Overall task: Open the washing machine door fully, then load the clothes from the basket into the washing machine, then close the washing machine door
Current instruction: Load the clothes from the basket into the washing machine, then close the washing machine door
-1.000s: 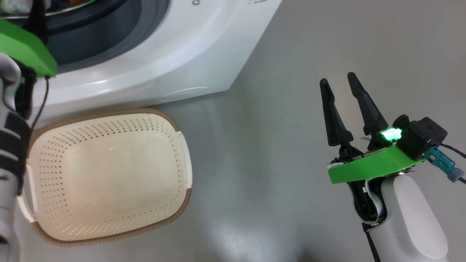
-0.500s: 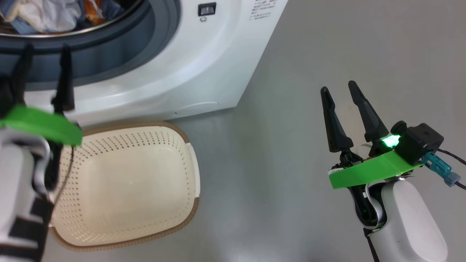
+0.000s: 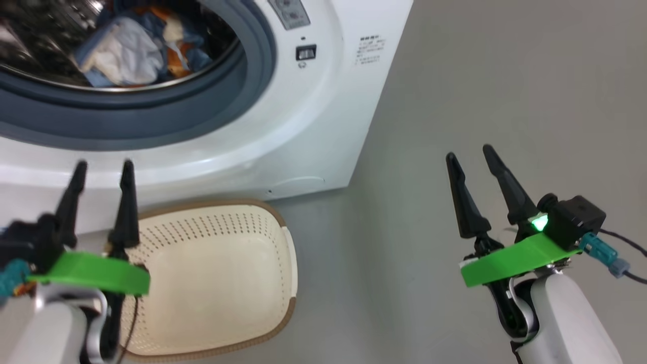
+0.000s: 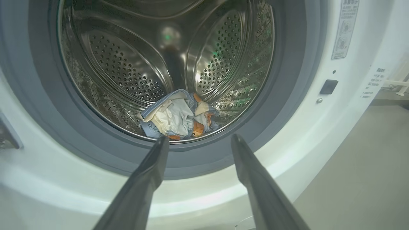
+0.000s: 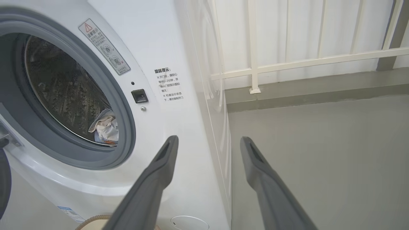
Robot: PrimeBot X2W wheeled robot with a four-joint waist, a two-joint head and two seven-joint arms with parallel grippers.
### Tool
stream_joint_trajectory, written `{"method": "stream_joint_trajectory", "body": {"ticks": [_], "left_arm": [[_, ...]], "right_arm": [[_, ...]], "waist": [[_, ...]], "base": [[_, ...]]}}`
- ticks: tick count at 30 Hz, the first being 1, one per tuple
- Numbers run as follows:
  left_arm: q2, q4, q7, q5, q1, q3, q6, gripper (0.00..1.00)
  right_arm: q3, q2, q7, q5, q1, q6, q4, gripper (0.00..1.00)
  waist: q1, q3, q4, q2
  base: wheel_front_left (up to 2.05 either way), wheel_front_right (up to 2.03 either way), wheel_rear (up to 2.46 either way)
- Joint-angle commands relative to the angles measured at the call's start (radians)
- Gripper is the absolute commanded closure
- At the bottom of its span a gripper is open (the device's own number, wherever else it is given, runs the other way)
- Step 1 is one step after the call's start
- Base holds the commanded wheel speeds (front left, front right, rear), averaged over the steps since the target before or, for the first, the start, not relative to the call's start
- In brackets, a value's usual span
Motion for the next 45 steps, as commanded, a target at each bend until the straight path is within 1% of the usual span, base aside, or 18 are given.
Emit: {"method": "stream_joint_trajectory", "body": {"ticks": [1, 9, 14, 25, 27, 35, 45], "left_arm": [[0.026, -0.034, -0.006, -0.006, 0.015, 0.043, 0.008, 0.0], [-0.011, -0.058, -0.006, 0.002, 0.138, 0.07, 0.018, 0.0], [-0.035, -0.054, -0.006, 0.01, 0.184, 0.085, 0.001, 0.0], [-0.085, -0.054, -0.006, 0.032, 0.257, 0.132, -0.015, 0.0], [-0.088, -0.054, -0.006, 0.036, 0.26, 0.135, -0.016, 0.0], [-0.113, -0.064, -0.006, 0.05, 0.265, 0.16, -0.057, 0.0], [-0.127, -0.065, -0.006, 0.07, 0.269, 0.188, -0.097, 0.0]], "right_arm": [[0.023, -0.006, -0.005, -0.002, 0.02, 0.002, -0.018, 0.0], [0.043, -0.028, -0.005, 0.011, 0.053, 0.002, 0.007, 0.0], [0.048, -0.039, -0.005, 0.019, 0.074, 0.002, 0.016, 0.0], [0.053, -0.057, -0.005, 0.036, 0.102, 0.002, 0.025, 0.0], [0.051, -0.058, -0.005, 0.036, 0.103, 0.002, 0.025, 0.0], [0.044, -0.065, -0.005, 0.036, 0.111, 0.002, 0.017, 0.0], [0.047, -0.065, -0.005, 0.031, 0.109, 0.002, 0.013, 0.0]], "waist": [[0.0, -0.054, 0.029, 0.0], [0.0, -0.143, 0.055, 0.0], [0.0, -0.18, 0.072, 0.0], [0.0, -0.226, 0.097, 0.0], [0.0, -0.227, 0.1, 0.0], [0.0, -0.231, 0.122, 0.0], [0.0, -0.229, 0.119, 0.0]], "base": [[0.0, 0.0, 0.0], [0.0, 0.0, 0.0], [0.0, 0.0, 0.0], [0.0, 0.0, 0.0], [0.0, 0.0, 0.0], [0.0, 0.0, 0.0], [0.0, 0.0, 0.0]]}}
